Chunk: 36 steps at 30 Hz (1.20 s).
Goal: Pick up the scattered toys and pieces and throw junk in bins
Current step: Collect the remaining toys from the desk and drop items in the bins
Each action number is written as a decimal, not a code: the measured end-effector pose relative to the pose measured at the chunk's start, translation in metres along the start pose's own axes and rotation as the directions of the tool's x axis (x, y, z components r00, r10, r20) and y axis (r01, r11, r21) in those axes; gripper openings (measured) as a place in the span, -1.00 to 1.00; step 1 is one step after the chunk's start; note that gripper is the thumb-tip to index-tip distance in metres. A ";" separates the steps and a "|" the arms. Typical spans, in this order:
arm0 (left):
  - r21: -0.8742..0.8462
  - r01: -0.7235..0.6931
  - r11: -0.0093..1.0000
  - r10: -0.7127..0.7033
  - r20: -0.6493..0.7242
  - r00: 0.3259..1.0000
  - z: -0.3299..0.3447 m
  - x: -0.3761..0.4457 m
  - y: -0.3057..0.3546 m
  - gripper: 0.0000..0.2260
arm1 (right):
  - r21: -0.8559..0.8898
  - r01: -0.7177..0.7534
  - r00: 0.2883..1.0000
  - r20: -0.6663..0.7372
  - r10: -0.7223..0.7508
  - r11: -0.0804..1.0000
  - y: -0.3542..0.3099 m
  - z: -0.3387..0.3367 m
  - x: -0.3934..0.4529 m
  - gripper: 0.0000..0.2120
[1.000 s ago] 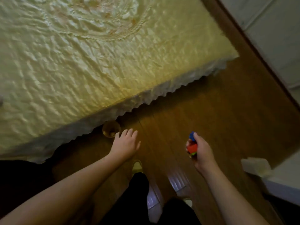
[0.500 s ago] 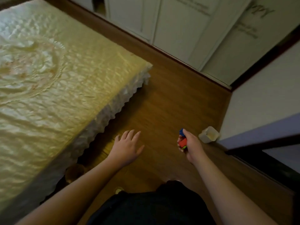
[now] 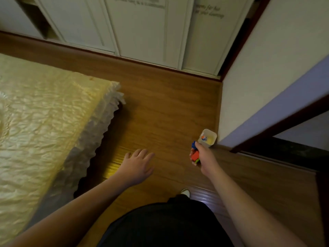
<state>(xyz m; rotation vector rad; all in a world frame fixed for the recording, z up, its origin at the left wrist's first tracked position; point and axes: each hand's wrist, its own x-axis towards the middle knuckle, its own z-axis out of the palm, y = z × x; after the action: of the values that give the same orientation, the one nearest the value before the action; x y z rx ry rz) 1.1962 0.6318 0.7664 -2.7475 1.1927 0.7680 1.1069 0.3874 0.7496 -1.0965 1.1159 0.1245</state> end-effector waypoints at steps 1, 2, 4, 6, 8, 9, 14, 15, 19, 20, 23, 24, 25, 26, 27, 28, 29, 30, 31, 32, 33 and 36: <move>0.010 -0.008 1.000 0.008 0.004 1.000 -0.008 0.014 0.010 -0.45 | -0.001 -0.002 1.000 -0.006 0.002 1.000 -0.009 -0.014 0.008 -0.73; 0.006 -0.004 1.000 0.004 -0.001 1.000 -0.016 0.028 0.019 -0.46 | -0.003 -0.005 1.000 -0.008 0.005 1.000 -0.018 -0.027 0.017 -0.73; -0.019 0.001 1.000 -0.002 -0.026 1.000 -0.030 0.057 0.037 -0.48 | 0.002 -0.013 1.000 -0.018 0.013 1.000 -0.037 -0.051 0.034 -0.72; -0.039 -0.004 0.999 0.002 -0.054 0.999 -0.039 0.080 0.055 -0.48 | 0.019 -0.026 0.999 -0.042 0.027 0.999 -0.056 -0.072 0.047 -0.72; -0.060 -0.009 0.998 0.005 -0.062 0.998 -0.046 0.098 0.073 -0.48 | 0.068 -0.037 0.997 -0.070 0.042 0.997 -0.070 -0.087 0.059 -0.71; -0.064 -0.012 0.998 0.008 -0.053 0.999 -0.049 0.108 0.081 -0.48 | 0.098 -0.039 0.995 -0.087 0.047 0.994 -0.075 -0.093 0.066 -0.71; -0.079 -0.069 0.994 0.068 -0.018 0.998 -0.054 0.161 0.103 -0.50 | 0.260 -0.048 0.976 -0.192 0.101 0.964 -0.087 -0.116 0.104 -0.75; -0.080 -0.078 0.994 0.077 -0.018 0.997 -0.054 0.171 0.103 -0.50 | 0.290 -0.053 0.970 -0.211 0.117 0.956 -0.090 -0.117 0.111 -0.76; -0.094 -0.112 0.989 0.113 0.014 0.993 -0.060 0.218 0.105 -0.52 | 0.290 -0.049 0.934 -0.325 0.147 0.956 -0.097 -0.126 0.142 -0.78; -0.094 -0.129 0.987 0.131 0.021 0.991 -0.061 0.234 0.102 -0.53 | 0.294 -0.057 0.927 -0.339 0.160 0.954 -0.097 -0.127 0.153 -0.79; 0.009 -0.238 0.971 0.238 0.020 0.971 -0.068 0.280 0.092 -0.57 | 0.316 -0.081 0.906 -0.373 0.203 0.945 -0.106 -0.125 0.183 -0.79; 0.062 -0.297 0.953 0.297 0.019 0.955 -0.073 0.297 0.089 -0.56 | 0.344 -0.087 0.900 -0.376 0.221 0.935 -0.111 -0.123 0.193 -0.78; 0.123 -0.335 0.934 0.336 0.010 0.942 -0.079 0.315 0.085 -0.55 | 0.374 -0.081 0.898 -0.376 0.231 0.924 -0.117 -0.121 0.203 -0.78; 0.175 -0.357 0.917 0.364 -0.010 0.931 -0.086 0.333 0.082 -0.56 | 0.412 -0.079 0.900 -0.361 0.242 0.908 -0.122 -0.119 0.215 -0.79; 0.210 -0.376 0.903 0.390 -0.028 0.920 -0.092 0.351 0.079 -0.59 | 0.469 -0.072 0.906 -0.338 0.255 0.880 -0.128 -0.116 0.225 -0.80; 0.229 -0.387 0.893 0.406 -0.043 0.913 -0.097 0.367 0.076 -0.63 | 0.522 -0.060 0.910 -0.322 0.262 0.851 -0.133 -0.113 0.234 -0.82; 0.234 -0.399 0.887 0.419 -0.040 0.907 -0.102 0.384 0.075 -0.65 | 0.567 -0.052 0.911 -0.311 0.272 0.822 -0.139 -0.110 0.244 -0.84; 0.216 -0.400 0.891 0.417 -0.037 0.908 -0.105 0.399 0.075 -0.63 | 0.595 -0.052 0.910 -0.303 0.284 0.802 -0.143 -0.108 0.256 -0.86; 0.186 -0.394 0.900 0.406 -0.027 0.913 -0.106 0.411 0.075 -0.60 | 0.612 -0.052 0.907 -0.301 0.293 0.790 -0.146 -0.106 0.266 -0.88; 0.156 -0.388 0.908 0.395 -0.013 0.919 -0.105 0.420 0.076 -0.59 | 0.615 -0.058 0.900 -0.310 0.308 0.787 -0.147 -0.105 0.277 -0.87; 0.137 -0.389 0.911 0.394 -0.014 0.919 -0.102 0.426 0.076 -0.59 | 0.621 -0.070 0.894 -0.307 0.325 0.780 -0.146 -0.105 0.287 -0.80; 0.094 -0.402 0.911 0.406 -0.022 0.914 -0.083 0.451 0.082 -0.59 | 0.630 -0.095 0.902 -0.273 0.335 0.770 -0.134 -0.108 0.322 -0.68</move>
<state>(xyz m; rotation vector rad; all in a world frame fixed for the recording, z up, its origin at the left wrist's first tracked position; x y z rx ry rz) 1.4351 0.2519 0.6435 -2.4831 1.7921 0.6662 1.2698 0.1039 0.5881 -0.4040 1.4917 -0.2632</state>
